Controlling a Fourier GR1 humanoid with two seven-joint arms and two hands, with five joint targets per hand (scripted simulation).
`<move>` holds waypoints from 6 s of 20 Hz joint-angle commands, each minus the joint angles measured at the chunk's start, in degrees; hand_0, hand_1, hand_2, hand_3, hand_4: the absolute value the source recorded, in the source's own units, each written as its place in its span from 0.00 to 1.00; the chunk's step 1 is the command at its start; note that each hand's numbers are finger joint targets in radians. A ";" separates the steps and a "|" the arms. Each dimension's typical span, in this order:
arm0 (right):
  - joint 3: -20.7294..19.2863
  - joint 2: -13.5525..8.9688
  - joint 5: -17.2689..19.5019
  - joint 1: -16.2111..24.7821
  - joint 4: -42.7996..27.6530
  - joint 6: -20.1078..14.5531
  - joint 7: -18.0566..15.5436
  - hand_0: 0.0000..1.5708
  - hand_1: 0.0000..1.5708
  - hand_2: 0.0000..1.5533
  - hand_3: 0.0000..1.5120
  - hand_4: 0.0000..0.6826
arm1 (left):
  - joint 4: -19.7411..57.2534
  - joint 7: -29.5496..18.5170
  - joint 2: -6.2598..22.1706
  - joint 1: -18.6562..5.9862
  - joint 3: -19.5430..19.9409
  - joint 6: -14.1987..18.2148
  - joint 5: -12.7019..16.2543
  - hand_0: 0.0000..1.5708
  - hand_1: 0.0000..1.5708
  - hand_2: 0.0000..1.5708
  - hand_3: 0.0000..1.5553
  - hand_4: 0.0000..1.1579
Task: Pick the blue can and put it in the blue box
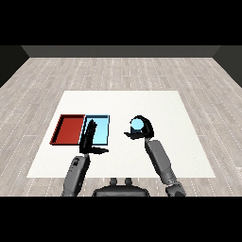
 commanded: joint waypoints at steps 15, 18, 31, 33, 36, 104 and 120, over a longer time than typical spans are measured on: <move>8.93 0.48 -4.77 -4.42 4.03 -5.81 -3.56 0.90 0.90 0.93 0.94 0.97 | 18.17 -1.47 -0.09 -14.23 -8.16 7.81 3.86 0.00 0.00 0.00 0.00 0.00; 8.36 0.48 -3.85 -4.33 0.88 -6.20 -0.88 0.90 0.90 0.93 0.94 0.97 | 14.18 -0.80 -0.09 -10.85 -16.51 15.43 4.91 0.00 0.00 0.00 0.00 0.00; 14.93 0.48 -4.64 -1.81 -4.22 -9.09 -0.02 0.89 0.89 0.94 0.94 1.00 | 24.72 -3.44 -0.09 -18.48 -19.93 16.61 10.77 0.00 0.00 0.00 0.00 0.00; 17.68 0.48 -5.74 -5.33 -4.44 -12.47 1.87 0.89 0.89 0.93 0.93 0.98 | 27.89 -3.31 -0.09 -19.67 -16.11 14.07 11.12 0.00 0.00 0.00 0.00 0.00; 18.78 0.48 -5.26 -2.87 -1.18 -12.51 -3.73 0.89 0.89 0.92 0.92 0.96 | 24.44 -2.98 -0.09 -18.28 -18.85 15.74 11.87 0.00 0.00 0.00 0.00 0.00; 17.60 -2.28 -12.42 -1.50 -10.66 -7.01 4.38 0.00 0.00 0.00 0.00 0.00 | 27.78 -2.09 2.34 -20.88 -18.44 25.45 7.13 1.00 1.00 1.00 0.97 0.98; 5.42 -11.24 -16.78 18.08 -36.05 -3.63 6.03 0.00 0.00 0.00 0.00 0.00 | 30.91 0.74 4.79 -22.33 -12.90 25.03 3.15 1.00 1.00 1.00 0.96 0.98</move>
